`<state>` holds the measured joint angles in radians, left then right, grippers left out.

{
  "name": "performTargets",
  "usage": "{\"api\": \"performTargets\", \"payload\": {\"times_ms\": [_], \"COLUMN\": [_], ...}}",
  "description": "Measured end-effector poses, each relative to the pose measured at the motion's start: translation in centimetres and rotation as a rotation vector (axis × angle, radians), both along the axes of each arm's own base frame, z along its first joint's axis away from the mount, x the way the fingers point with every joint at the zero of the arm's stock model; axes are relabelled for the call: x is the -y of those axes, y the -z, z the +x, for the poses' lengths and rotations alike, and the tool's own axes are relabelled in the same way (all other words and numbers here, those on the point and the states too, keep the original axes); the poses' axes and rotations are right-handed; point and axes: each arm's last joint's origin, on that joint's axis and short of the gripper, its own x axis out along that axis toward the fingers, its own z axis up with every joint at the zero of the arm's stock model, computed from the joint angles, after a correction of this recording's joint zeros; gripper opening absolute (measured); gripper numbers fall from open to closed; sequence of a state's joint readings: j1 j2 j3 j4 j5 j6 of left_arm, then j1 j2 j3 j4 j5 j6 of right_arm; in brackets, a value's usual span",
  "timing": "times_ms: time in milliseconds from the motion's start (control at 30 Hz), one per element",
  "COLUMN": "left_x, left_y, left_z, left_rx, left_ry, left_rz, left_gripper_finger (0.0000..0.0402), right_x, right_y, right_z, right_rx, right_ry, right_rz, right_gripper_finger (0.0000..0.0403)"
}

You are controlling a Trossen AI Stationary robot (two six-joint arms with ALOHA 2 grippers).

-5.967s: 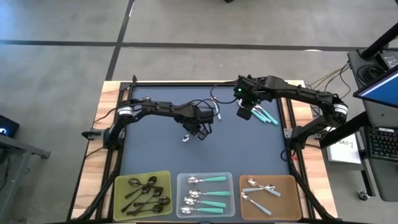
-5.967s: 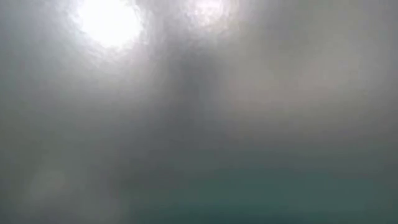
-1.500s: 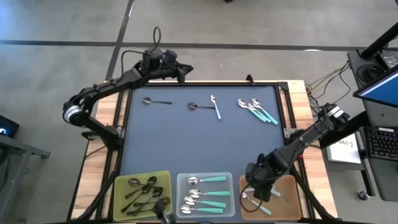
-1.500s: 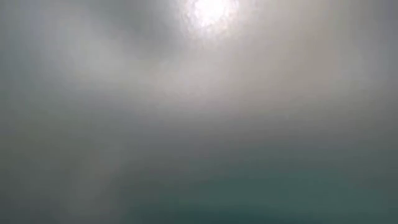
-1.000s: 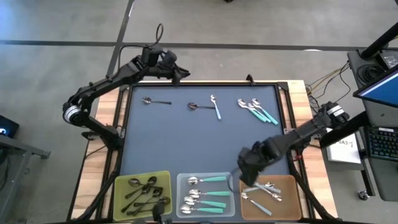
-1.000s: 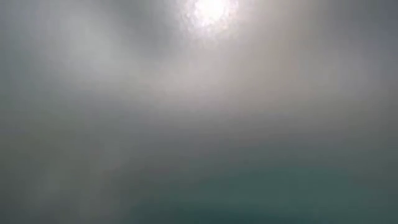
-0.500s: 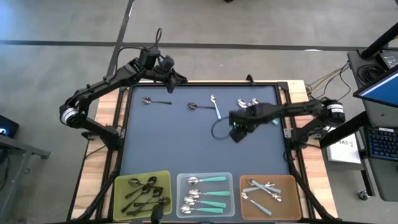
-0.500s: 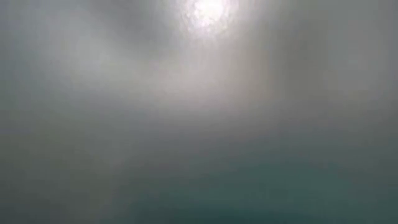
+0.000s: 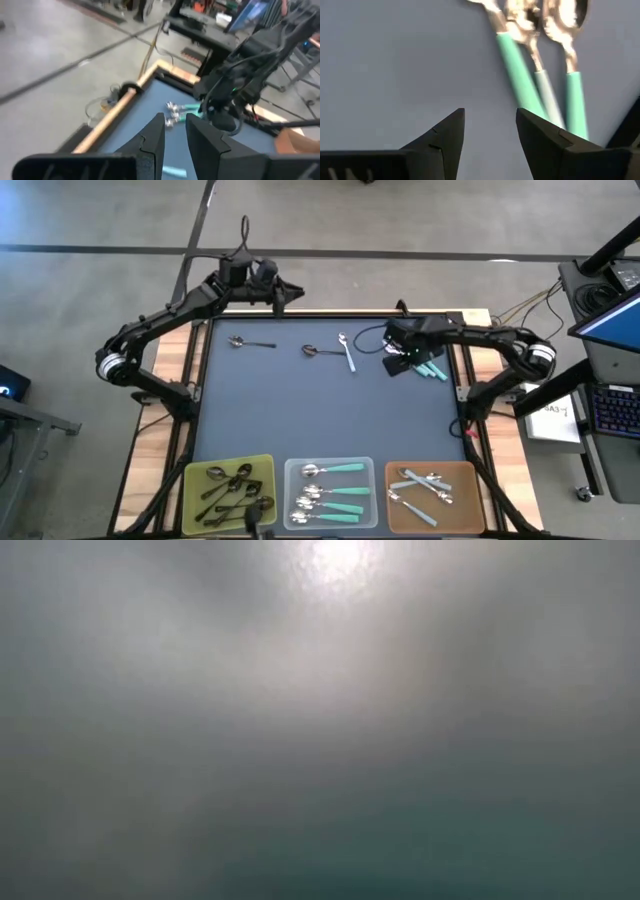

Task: Sort silverware by color (type)
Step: Put the green spoon into the transparent bin

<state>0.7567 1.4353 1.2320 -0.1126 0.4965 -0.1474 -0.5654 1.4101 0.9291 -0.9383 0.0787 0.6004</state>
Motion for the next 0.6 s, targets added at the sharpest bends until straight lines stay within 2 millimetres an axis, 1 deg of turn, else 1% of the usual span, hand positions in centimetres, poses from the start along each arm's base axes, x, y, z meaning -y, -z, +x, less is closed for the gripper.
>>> {"api": "performTargets", "payload": {"times_ms": [167, 300, 600], "left_x": [-0.2, -0.4, -0.9], "left_y": [-0.9, -1.3, -1.9], "left_z": [0.2, 0.2, -0.2], "left_rx": [0.078, 0.106, 0.108], "left_ry": [-0.004, -0.070, -0.135], "left_rz": [0.063, 0.090, 0.110], "left_gripper_finger": [0.0061, 0.0061, 0.0061], "right_x": [1.3, 1.8, 1.4], "right_y": [0.8, 1.7, 3.5], "right_z": [-1.0, -1.5, -2.3], "right_rx": [0.014, 0.029, 0.027], "right_ry": [0.013, 0.003, 0.007], "right_rz": [-0.007, -0.022, -0.024], "right_gripper_finger": [0.0171, 0.0171, 0.0171]}}
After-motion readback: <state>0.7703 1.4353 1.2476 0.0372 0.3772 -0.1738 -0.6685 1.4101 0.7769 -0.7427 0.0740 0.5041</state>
